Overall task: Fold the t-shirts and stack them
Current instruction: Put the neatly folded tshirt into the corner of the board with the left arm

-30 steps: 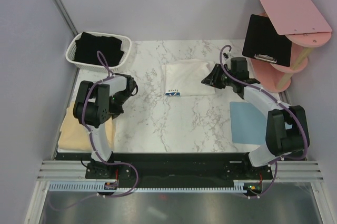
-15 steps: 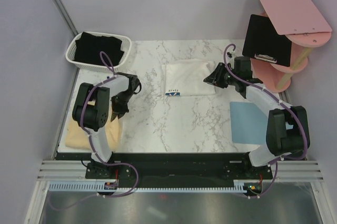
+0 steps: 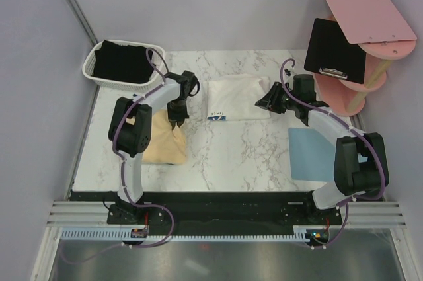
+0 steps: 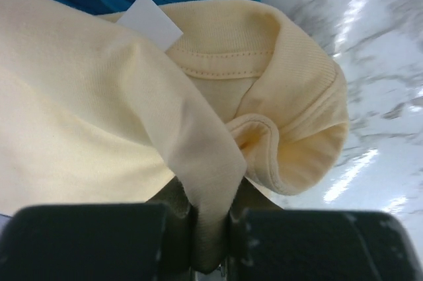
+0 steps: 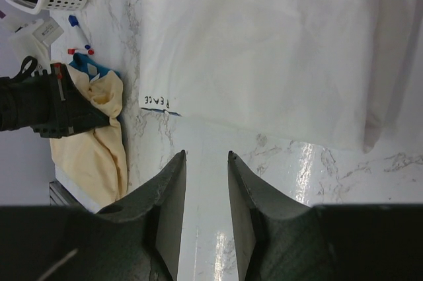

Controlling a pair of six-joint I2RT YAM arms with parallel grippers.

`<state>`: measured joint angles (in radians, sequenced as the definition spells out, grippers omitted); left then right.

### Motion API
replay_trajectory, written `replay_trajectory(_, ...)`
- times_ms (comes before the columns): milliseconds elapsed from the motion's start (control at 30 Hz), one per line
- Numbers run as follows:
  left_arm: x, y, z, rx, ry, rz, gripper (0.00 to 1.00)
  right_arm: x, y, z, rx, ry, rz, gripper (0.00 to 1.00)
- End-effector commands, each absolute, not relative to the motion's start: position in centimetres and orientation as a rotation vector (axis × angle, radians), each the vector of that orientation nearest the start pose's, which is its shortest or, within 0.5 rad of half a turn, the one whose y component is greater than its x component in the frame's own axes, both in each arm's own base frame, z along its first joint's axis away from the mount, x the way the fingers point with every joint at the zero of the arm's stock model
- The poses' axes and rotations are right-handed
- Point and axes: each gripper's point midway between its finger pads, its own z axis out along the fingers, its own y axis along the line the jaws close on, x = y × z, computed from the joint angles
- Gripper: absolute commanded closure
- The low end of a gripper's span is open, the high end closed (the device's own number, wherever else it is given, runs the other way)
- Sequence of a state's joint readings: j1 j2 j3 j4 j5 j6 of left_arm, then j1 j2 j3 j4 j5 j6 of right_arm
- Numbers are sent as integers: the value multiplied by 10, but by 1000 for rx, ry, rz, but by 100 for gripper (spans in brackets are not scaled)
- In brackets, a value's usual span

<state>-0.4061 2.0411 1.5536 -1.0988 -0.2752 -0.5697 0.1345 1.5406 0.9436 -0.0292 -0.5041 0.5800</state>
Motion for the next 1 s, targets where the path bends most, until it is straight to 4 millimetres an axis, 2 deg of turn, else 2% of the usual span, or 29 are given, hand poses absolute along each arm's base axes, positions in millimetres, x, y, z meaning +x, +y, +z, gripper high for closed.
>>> replay_trajectory(0,369,-146,46,-199,2939,221,98,389,161,137,171,2227,967,61)
replay_trajectory(33,371,-153,48,-175,2930,208,93,388,161,135,171,2233,968,61)
replay_trajectory(67,377,-160,56,-154,2908,181,84,388,161,135,170,2233,966,61)
replay_trajectory(100,379,-166,65,-120,2885,160,52,387,161,135,170,2233,966,61)
replay_trajectory(167,381,-180,83,-75,2820,157,17,386,160,132,173,2238,961,61)
replay_trajectory(200,382,-185,100,-75,2775,129,1,386,160,130,172,2241,958,61)
replay_trajectory(267,383,-202,120,-45,2711,53,0,384,160,128,165,2245,955,61)
replay_trajectory(333,390,-219,153,-48,2599,-78,0,382,159,125,163,2252,950,60)
replay_trajectory(433,388,-240,167,-39,2538,-267,2,380,158,122,164,2259,945,60)
replay_trajectory(467,397,-253,176,-33,2487,-356,3,380,158,121,166,2261,943,60)
replay_trajectory(567,409,-272,171,-25,2466,-491,11,377,157,118,167,2267,942,60)
replay_trajectory(667,426,-285,159,-23,2453,-584,11,376,157,119,166,2266,945,60)
replay_trajectory(733,439,-282,152,-59,2458,-604,11,374,157,119,164,2268,945,60)
replay_trajectory(767,443,-283,138,-66,2489,-609,10,373,157,119,160,2269,945,60)
replay_trajectory(833,455,-280,137,-93,2481,-620,9,372,156,121,159,2264,940,60)
replay_trajectory(867,459,-278,127,-101,2498,-611,9,371,155,121,158,2263,936,60)
replay_trajectory(967,469,-273,119,-114,2505,-587,4,370,153,120,162,2266,934,60)
